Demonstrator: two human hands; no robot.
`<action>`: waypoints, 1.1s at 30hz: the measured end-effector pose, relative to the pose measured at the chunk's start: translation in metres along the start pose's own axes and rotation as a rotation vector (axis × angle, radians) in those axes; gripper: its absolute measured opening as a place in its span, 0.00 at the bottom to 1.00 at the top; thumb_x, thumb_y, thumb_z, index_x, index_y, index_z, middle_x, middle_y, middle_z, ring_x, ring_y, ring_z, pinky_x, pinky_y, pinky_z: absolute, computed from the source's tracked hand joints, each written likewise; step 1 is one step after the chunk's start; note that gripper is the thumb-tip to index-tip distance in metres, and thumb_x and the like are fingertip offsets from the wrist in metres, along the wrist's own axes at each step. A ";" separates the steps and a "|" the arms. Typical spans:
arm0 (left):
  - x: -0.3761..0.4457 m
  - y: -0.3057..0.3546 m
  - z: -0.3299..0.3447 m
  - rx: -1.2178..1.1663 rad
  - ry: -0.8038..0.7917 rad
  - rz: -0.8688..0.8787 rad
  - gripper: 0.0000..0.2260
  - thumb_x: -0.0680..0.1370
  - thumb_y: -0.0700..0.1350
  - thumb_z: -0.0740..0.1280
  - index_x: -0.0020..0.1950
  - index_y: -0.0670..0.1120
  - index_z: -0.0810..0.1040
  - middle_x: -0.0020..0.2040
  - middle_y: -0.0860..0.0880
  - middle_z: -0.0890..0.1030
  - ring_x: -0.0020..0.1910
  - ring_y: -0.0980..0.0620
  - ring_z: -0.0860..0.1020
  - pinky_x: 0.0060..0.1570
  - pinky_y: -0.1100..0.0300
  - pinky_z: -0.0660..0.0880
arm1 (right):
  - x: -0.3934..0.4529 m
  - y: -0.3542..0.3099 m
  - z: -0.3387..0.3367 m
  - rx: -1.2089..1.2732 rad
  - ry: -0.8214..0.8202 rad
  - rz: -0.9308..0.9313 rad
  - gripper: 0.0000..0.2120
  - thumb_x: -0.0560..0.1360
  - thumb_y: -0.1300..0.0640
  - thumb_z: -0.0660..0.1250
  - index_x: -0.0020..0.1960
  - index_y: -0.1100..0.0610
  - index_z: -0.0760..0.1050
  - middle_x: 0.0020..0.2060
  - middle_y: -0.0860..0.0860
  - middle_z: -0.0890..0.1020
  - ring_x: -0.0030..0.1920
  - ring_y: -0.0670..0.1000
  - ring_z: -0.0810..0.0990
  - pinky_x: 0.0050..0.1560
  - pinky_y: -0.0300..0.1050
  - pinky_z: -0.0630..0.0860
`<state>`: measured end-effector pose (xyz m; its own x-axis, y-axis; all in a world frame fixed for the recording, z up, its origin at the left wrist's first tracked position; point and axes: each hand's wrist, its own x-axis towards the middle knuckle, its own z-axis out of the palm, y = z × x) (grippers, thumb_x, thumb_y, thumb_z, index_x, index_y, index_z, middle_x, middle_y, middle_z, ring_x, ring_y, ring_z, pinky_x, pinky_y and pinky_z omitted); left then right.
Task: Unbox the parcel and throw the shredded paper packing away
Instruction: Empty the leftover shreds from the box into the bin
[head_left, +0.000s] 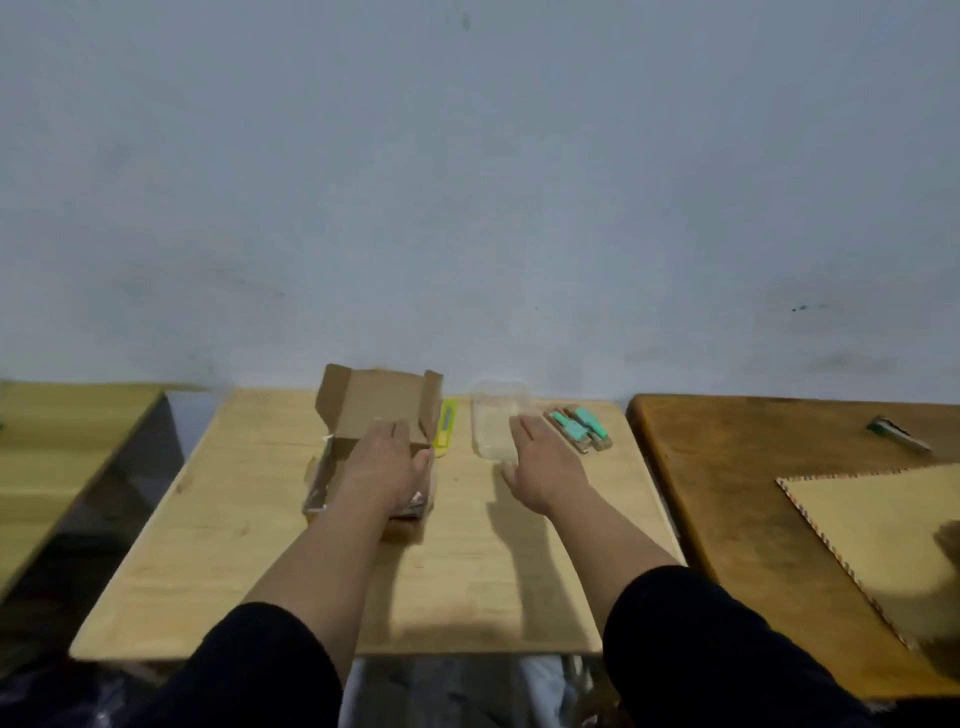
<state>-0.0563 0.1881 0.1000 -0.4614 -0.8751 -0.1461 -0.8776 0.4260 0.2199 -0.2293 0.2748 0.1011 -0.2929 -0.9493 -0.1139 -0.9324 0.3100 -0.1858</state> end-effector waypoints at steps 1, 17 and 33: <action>0.000 -0.013 0.006 -0.007 0.003 -0.007 0.25 0.81 0.53 0.53 0.74 0.41 0.56 0.74 0.41 0.60 0.73 0.45 0.57 0.70 0.53 0.57 | 0.005 -0.008 0.008 0.003 -0.030 -0.016 0.32 0.79 0.49 0.56 0.75 0.60 0.44 0.76 0.54 0.50 0.76 0.52 0.47 0.75 0.46 0.52; 0.046 -0.161 0.073 -0.429 -0.228 0.053 0.55 0.65 0.55 0.76 0.76 0.39 0.41 0.77 0.40 0.43 0.77 0.47 0.43 0.74 0.57 0.47 | 0.058 -0.102 0.128 0.477 -0.197 0.253 0.55 0.55 0.42 0.78 0.73 0.55 0.54 0.69 0.52 0.65 0.69 0.52 0.65 0.69 0.48 0.66; 0.057 -0.168 0.064 -0.473 -0.133 0.247 0.61 0.54 0.58 0.80 0.76 0.39 0.50 0.76 0.42 0.55 0.76 0.46 0.55 0.73 0.58 0.53 | 0.034 -0.115 0.123 0.729 0.076 0.343 0.47 0.57 0.55 0.81 0.70 0.50 0.61 0.62 0.49 0.74 0.62 0.50 0.73 0.59 0.36 0.67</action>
<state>0.0570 0.0811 -0.0070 -0.6860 -0.7121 -0.1491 -0.6007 0.4388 0.6683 -0.1058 0.2130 -0.0014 -0.5757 -0.7880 -0.2184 -0.4232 0.5157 -0.7449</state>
